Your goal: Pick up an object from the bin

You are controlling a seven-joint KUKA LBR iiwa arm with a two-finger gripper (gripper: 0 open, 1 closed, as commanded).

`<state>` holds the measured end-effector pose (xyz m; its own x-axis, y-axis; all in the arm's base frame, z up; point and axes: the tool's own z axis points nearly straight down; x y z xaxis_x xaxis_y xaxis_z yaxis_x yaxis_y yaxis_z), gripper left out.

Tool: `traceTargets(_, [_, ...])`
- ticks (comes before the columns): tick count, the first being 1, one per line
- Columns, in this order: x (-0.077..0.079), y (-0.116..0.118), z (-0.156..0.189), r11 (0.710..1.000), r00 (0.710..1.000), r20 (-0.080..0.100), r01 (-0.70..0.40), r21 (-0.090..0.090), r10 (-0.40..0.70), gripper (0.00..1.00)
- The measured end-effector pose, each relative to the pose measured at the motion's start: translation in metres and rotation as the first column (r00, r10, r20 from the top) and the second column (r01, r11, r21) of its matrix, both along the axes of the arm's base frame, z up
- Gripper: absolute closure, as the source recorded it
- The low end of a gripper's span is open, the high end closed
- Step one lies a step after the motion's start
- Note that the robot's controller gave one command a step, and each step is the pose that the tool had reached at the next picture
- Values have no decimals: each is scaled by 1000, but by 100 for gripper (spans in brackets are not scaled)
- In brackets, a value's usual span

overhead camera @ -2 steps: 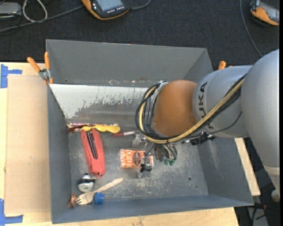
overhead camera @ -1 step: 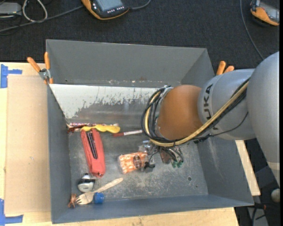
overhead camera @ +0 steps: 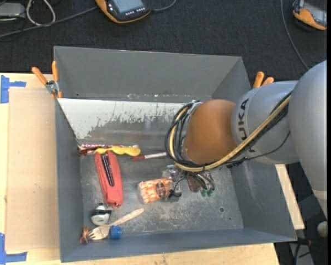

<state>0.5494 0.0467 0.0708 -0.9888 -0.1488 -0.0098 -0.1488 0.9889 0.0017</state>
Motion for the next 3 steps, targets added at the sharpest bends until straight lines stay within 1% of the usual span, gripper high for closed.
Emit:
traceTargets(1, [6,6,65,1000,1000,-6,-9,-1,9,100])
traceTargets(2, [30,13,64,969,969,3,-248,-3,248,100])
traceTargets(3, [20,-7,-2,918,918,-1,-397,-2,397,100])
